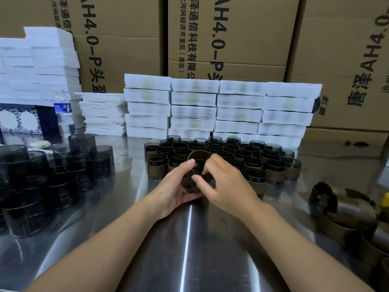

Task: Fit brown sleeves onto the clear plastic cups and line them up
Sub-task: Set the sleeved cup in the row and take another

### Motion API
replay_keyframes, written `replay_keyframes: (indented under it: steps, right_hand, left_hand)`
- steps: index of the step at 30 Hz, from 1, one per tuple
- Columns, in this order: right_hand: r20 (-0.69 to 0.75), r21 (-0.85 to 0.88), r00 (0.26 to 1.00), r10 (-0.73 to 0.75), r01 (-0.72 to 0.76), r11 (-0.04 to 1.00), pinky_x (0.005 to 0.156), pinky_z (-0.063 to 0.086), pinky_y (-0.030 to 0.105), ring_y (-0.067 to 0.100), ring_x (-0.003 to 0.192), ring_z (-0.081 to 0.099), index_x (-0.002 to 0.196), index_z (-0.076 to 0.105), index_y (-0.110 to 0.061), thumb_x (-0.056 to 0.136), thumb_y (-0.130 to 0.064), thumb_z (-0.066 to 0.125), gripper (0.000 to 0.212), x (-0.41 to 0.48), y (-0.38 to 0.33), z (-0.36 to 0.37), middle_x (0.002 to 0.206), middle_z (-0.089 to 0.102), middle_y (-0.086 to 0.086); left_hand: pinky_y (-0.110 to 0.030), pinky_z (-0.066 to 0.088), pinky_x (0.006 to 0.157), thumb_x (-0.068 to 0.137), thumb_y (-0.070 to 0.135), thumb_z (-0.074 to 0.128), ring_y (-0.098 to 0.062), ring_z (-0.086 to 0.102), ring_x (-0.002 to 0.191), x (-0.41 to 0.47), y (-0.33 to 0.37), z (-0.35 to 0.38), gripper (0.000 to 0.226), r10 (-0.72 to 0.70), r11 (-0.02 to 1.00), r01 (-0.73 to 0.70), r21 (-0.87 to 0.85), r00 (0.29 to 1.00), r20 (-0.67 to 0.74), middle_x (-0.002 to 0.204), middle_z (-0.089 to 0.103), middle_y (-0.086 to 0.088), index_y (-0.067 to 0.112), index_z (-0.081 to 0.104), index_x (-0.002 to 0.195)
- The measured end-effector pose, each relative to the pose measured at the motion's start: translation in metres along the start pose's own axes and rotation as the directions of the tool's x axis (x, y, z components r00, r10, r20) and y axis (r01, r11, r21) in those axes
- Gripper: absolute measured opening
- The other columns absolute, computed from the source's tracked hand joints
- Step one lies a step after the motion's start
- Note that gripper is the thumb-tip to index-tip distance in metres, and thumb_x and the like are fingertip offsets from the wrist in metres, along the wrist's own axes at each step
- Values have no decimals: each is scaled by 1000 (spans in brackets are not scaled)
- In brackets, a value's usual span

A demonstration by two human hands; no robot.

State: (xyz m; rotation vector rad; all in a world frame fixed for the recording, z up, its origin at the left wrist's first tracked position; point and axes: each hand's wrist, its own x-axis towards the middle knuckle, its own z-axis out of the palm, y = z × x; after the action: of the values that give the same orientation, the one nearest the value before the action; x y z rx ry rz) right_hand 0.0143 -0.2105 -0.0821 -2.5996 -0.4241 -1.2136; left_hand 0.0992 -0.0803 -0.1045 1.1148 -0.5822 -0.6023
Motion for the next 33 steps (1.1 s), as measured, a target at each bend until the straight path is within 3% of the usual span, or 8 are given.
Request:
replay_keyframes:
  steps: [6, 9, 11, 15, 19, 24, 28, 33]
  right_hand:
    - [-124, 83, 992, -30, 40, 996, 69, 45, 16, 8, 99, 51, 122, 39, -17, 82, -36, 57, 47, 0, -6, 1, 123, 49, 4]
    - [-132, 205, 979, 152, -124, 971, 74, 41, 17, 0, 94, 44, 128, 41, -21, 84, -46, 52, 53, -1, -7, 3, 126, 40, -8]
    - [-106, 305, 945, 310, -265, 915, 83, 45, 25, 4, 100, 47, 129, 44, -20, 87, -44, 55, 49, 1, -6, 6, 124, 37, -11]
    - [157, 628, 760, 630, -569, 531, 88, 45, 25, 10, 106, 55, 124, 47, -23, 88, -34, 62, 41, 8, -6, 10, 124, 51, -2]
    - [301, 727, 716, 629, -600, 334, 73, 47, 19, 9, 94, 66, 120, 53, -20, 88, -23, 63, 33, 9, -3, 9, 108, 69, -1]
    - [288, 755, 768, 571, -549, 357, 72, 50, 17, 4, 83, 67, 109, 65, -16, 92, -8, 56, 21, 11, 4, 9, 92, 73, -4]
    - [345, 721, 794, 501, -566, 400, 87, 51, 33, 10, 88, 66, 93, 74, -23, 94, -6, 48, 31, 8, 9, 8, 90, 74, -2]
    - [378, 721, 816, 436, -556, 414, 84, 53, 25, 9, 95, 68, 94, 74, -32, 96, -3, 46, 40, 7, 16, 5, 98, 74, -6]
  left_hand:
    - [-24, 53, 56, 77, 42, 64, -12, 67, 64, 4, 0, -2, 31, 30, 999, -31, -18, 999, -28, 75, 69, -2, 17, 63, 96]
    - [-27, 56, 61, 71, 41, 67, -14, 70, 68, 4, 0, -3, 24, 59, 997, -60, -49, 998, -9, 72, 70, 1, 23, 71, 86]
    - [-30, 58, 68, 68, 41, 71, -19, 72, 83, 4, -1, -2, 40, 69, 996, -70, -50, 997, -20, 86, 74, -5, 17, 70, 99]
    - [-43, 56, 89, 71, 39, 70, -34, 65, 109, 3, -2, 1, 71, 58, 998, -59, -11, 996, -67, 121, 64, -23, 2, 53, 129]
    - [-39, 57, 83, 69, 38, 70, -33, 67, 106, 4, -2, -2, 65, 88, 996, -89, -23, 994, -58, 120, 64, -25, 3, 59, 123]
    - [-36, 58, 74, 63, 29, 70, -28, 71, 96, 6, -2, -6, 33, 113, 994, -113, 2, 993, -42, 105, 71, -16, 18, 75, 94]
    - [-36, 58, 73, 60, 25, 71, -29, 71, 95, 4, 0, -7, 42, 97, 995, -96, 18, 994, -59, 109, 70, -15, 20, 74, 102]
    - [-35, 57, 71, 67, 19, 68, -26, 71, 89, -1, 1, -7, 43, 84, 994, -80, 70, 994, -68, 105, 71, -11, 21, 69, 110]
